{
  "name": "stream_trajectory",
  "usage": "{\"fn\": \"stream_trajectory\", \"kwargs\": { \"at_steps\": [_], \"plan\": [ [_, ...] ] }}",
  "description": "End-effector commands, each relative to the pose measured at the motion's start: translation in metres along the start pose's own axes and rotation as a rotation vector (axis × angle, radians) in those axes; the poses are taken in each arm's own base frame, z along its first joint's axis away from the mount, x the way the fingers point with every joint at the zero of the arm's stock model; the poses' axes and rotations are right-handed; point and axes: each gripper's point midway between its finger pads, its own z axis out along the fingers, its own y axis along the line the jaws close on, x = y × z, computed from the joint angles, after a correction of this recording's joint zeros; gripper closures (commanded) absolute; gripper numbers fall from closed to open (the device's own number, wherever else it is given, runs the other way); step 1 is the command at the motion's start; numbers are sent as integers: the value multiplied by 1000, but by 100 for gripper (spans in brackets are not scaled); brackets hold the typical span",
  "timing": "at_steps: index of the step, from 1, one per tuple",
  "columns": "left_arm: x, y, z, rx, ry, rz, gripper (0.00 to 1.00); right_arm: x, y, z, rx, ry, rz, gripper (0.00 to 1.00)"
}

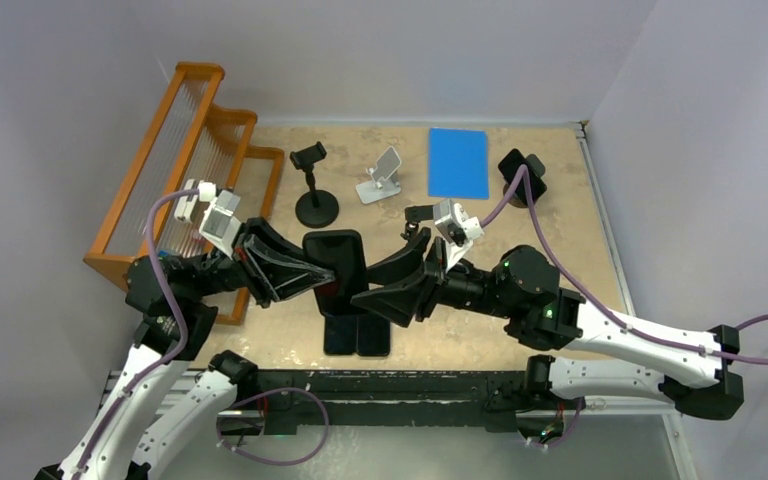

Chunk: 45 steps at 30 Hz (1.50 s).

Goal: Remove the phone from the phone stand
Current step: Place the phone at the center of the board.

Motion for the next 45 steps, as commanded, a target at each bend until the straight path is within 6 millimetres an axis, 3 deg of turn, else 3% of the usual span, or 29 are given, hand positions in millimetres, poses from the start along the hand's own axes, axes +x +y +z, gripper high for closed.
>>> {"fn": "stream_trajectory", "kwargs": {
  "at_steps": [1, 11, 14, 17, 20, 22, 24, 26, 31, 36, 45],
  "plan": [
    [-11, -12, -1, 27, -41, 42, 100, -24, 8, 3, -23, -92, 12, 55],
    [-4, -9, -3, 20, -21, 32, 100, -21, 9, 5, -37, -98, 26, 81],
    [-1, -7, -4, 6, -13, 28, 100, -20, 9, 3, -38, -95, 19, 100],
    [4, 2, -6, -42, 2, 17, 100, -21, 6, -2, -17, -93, -9, 100],
    [9, 19, -10, -135, 3, 14, 61, -14, -3, -13, 37, -63, -17, 100],
    [15, 37, -16, -237, 0, -4, 46, -6, -9, -25, 76, -42, -11, 100],
    [21, 56, -25, -349, -9, -18, 33, 4, -15, -38, 109, -17, 2, 100],
    [27, 73, -36, -453, -30, -23, 28, 15, -20, -50, 141, 10, 21, 100],
    [35, 112, -65, -683, -86, 7, 26, 66, -34, -79, 211, 168, 84, 100],
    [38, 139, -80, -795, -101, 84, 27, 141, -61, -110, 337, 329, 228, 100],
    [55, 176, -83, -877, -17, 96, 28, 189, -85, -114, 450, 316, 436, 100]
  ]
}}
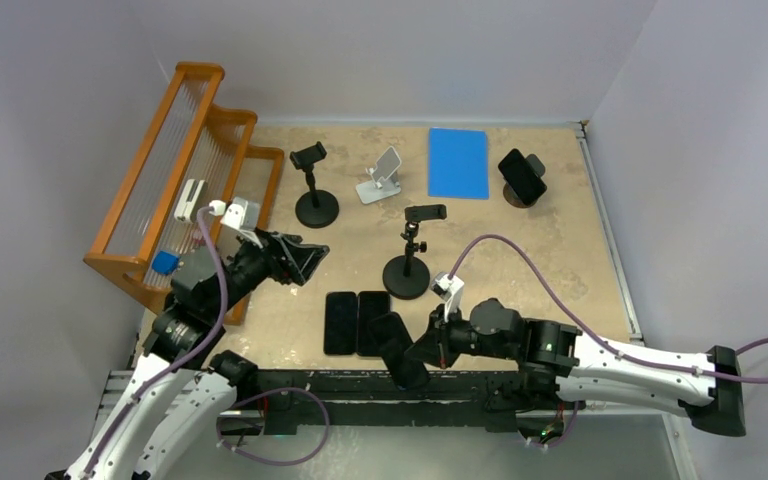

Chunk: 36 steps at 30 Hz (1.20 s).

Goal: Remove the phone from the phone stand
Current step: Place the phone at the center of the board.

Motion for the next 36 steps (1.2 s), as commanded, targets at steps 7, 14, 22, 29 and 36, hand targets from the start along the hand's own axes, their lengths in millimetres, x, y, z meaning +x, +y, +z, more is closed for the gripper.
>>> {"fn": "stream_trajectory", "kwargs": {
  "at_steps": [7, 14, 22, 29, 36],
  "plan": [
    [15, 31, 24, -85, 24, 69, 29, -30, -6, 13, -18, -204, 316, 100],
    [0, 22, 33, -55, 10, 87, 30, -49, -45, 17, -14, -262, 393, 100],
    [2, 26, 46, -54, 24, 100, 31, -35, -63, 29, 11, -217, 438, 100],
    [-1, 24, 54, -42, 35, 109, 31, -23, -79, 24, 15, -216, 512, 100],
    [8, 26, 65, -36, 80, 95, 33, -13, -91, 29, 32, -184, 548, 100]
  ]
}}
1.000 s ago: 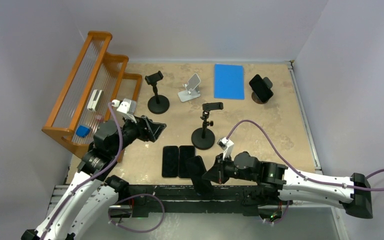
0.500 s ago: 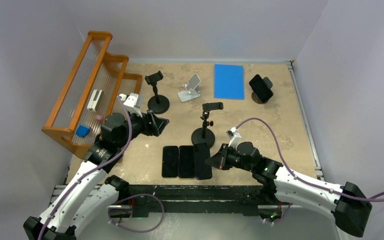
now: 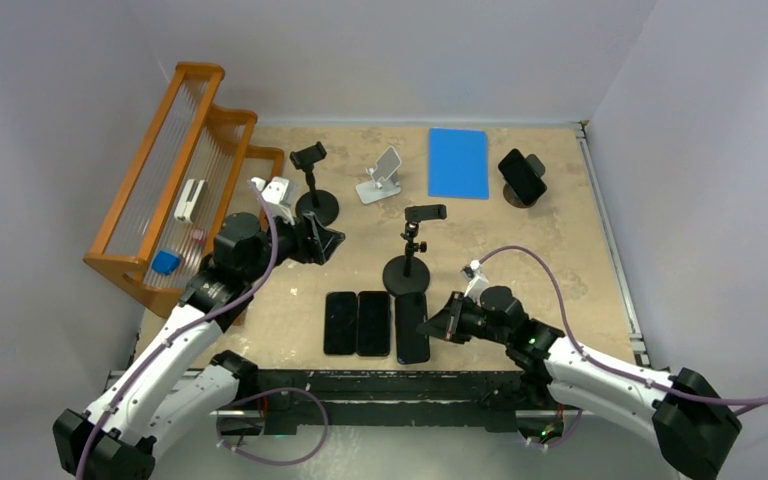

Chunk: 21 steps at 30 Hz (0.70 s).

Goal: Remove the phone from the phone stand
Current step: Place the phone at the center of the board.

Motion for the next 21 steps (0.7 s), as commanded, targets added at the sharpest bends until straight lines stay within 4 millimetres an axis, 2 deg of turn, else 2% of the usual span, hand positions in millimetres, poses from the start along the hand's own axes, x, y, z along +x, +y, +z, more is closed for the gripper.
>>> {"fn": "stream_trajectory", "kwargs": {
  "at_steps": [1, 9, 21],
  "plan": [
    [-23, -11, 2, 46, -59, 35, 33, -12, 29, 1, -125, -16, 3, 100],
    [-11, -8, -4, 39, -45, 34, 34, -12, 15, 5, -107, 6, 36, 100],
    [-5, -11, -6, 58, -23, 26, 34, -7, 8, 7, -133, 54, 104, 100]
  ]
}}
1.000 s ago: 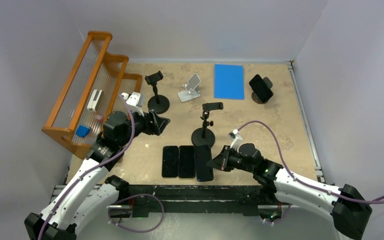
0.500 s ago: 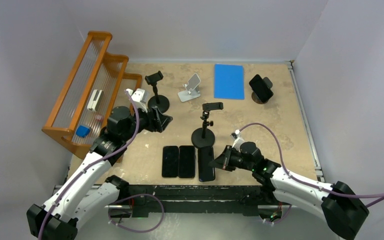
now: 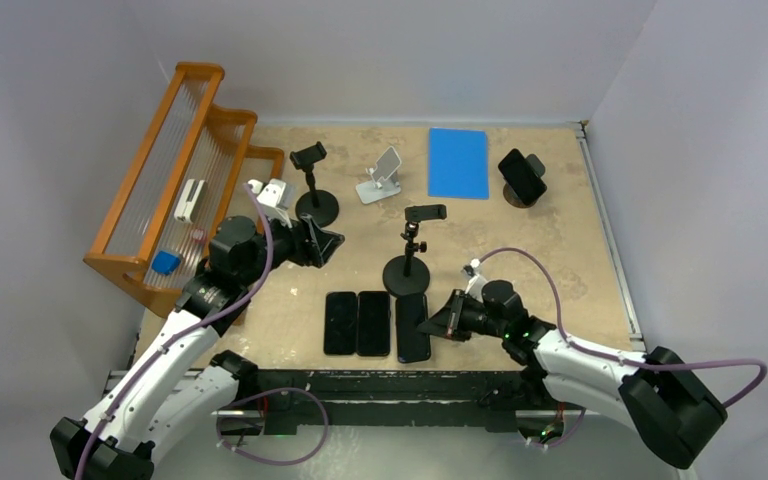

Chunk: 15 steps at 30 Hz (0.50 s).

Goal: Remove the phone from the phone stand
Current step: Place the phone at the center of the board.

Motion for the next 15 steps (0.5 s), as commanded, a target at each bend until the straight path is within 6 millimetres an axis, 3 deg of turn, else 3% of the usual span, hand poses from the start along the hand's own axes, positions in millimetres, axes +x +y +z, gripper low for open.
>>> {"fn": "stream_trajectory", "kwargs": {
  "at_steps": [1, 10, 15],
  "plan": [
    [-3, -5, -1, 31, -11, 22, 34, -1, 27, -4, -142, 11, 11, 100],
    [-3, -8, -3, 47, -10, 23, 34, 5, 22, -8, -151, 17, 73, 100],
    [-4, -9, -4, 49, -14, 24, 34, -2, 19, -3, -138, -13, 81, 100]
  ]
}}
